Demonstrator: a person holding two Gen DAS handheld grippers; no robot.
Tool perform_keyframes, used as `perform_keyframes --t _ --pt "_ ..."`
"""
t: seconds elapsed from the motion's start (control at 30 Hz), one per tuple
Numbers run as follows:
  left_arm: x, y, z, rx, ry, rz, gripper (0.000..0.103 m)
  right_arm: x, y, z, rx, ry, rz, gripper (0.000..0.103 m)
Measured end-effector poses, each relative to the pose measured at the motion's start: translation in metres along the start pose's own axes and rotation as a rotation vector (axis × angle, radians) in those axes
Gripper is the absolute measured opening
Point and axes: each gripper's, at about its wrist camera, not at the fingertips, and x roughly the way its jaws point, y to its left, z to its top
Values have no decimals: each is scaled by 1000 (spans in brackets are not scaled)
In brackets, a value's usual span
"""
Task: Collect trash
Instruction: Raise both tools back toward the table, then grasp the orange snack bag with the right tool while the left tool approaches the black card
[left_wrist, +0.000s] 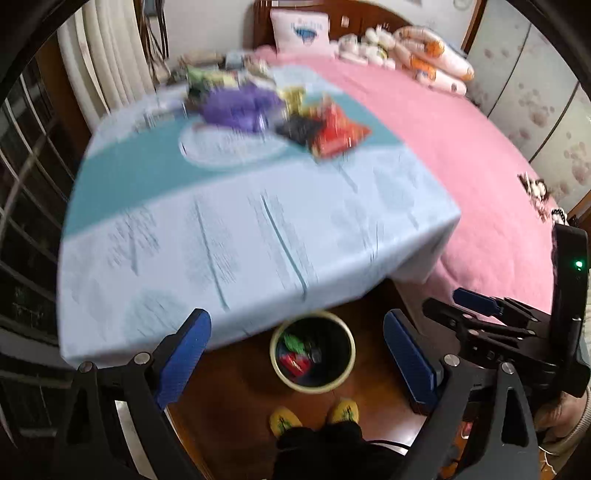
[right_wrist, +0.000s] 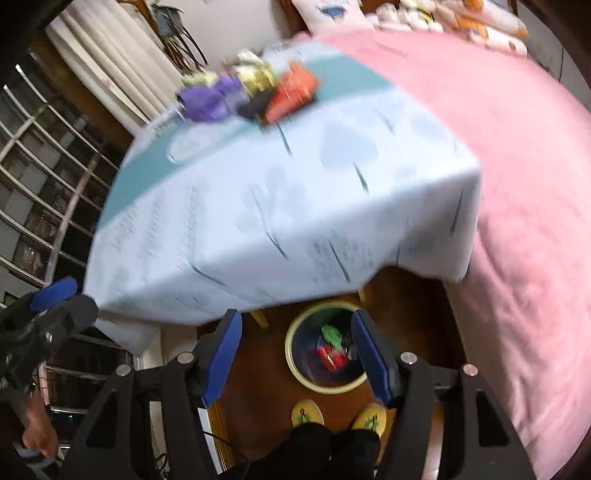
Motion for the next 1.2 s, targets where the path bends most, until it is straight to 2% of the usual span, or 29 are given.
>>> perform_keyframes --t 0.13,0.33,0.47,0.63,0.9,1.03,1.13,1.17,1.2 --pt "-36 10 27 24 -91 3 93 -31 20 21 -22 -90 -1 62" --pt "-67 23 55 44 -182 -3 93 -57 43 51 -43 -182 6 62" --pt "-75 28 71 50 -212 -4 93 -61 54 70 -55 -208 18 62" --pt "-66 30 90 34 -201 17 93 -57 58 93 -87 -211 9 62" --pt "-32 23 126 3 -158 21 93 -24 36 147 -97 -129 51 62" --pt "1 13 153 -26 -129 32 93 10 9 187 -113 -55 104 62" --pt "35 6 178 -85 -107 56 93 36 -13 216 -114 3 149 62" --pt "46 5 185 -105 -99 66 91 49 -23 229 -114 33 166 62" --pt "58 3 192 -130 -83 75 86 58 -28 237 -111 54 172 62"
